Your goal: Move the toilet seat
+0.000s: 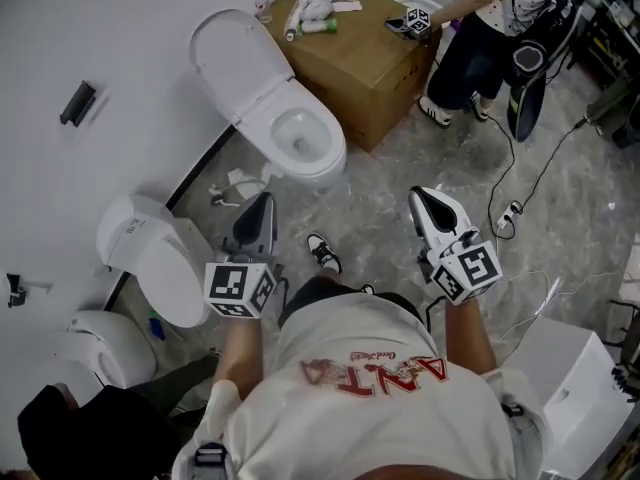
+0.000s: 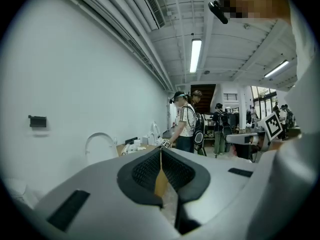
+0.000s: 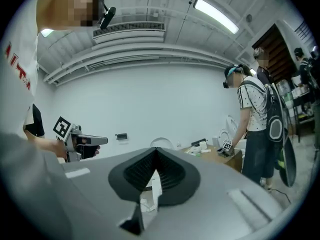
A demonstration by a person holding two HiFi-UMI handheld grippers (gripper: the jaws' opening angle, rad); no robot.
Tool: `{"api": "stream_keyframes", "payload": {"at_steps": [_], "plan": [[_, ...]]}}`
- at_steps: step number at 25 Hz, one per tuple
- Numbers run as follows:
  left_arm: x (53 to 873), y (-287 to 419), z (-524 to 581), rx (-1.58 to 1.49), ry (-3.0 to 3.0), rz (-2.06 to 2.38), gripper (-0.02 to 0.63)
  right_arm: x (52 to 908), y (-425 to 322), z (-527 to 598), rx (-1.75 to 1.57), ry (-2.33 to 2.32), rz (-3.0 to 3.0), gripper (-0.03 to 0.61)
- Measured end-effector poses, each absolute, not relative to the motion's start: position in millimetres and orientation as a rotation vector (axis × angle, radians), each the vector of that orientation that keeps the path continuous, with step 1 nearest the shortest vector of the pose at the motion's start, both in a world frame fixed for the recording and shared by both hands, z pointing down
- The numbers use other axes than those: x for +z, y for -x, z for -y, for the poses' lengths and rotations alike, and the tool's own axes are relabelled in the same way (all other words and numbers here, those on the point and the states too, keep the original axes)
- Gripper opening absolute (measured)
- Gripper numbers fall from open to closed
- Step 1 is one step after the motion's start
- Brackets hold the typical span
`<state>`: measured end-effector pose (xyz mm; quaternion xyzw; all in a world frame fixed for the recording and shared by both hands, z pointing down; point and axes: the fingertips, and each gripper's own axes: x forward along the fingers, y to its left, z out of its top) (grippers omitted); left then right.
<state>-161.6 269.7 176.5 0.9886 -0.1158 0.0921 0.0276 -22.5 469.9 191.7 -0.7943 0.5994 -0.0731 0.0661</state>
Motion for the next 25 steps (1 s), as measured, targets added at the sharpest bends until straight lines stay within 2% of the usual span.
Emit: {"api": "stream_keyframes", "payload": {"at_steps": [10,25], "plan": [[183,126,-235,0.255,-3.005,0.355,0.015,185,-15,-423,-0.225,2.413,-1.918,0.002],[219,156,-43,0.24,-2.827,0.665,0.015,208,-20,-187,-0.387,2.256,-2.28,0.002]]}}
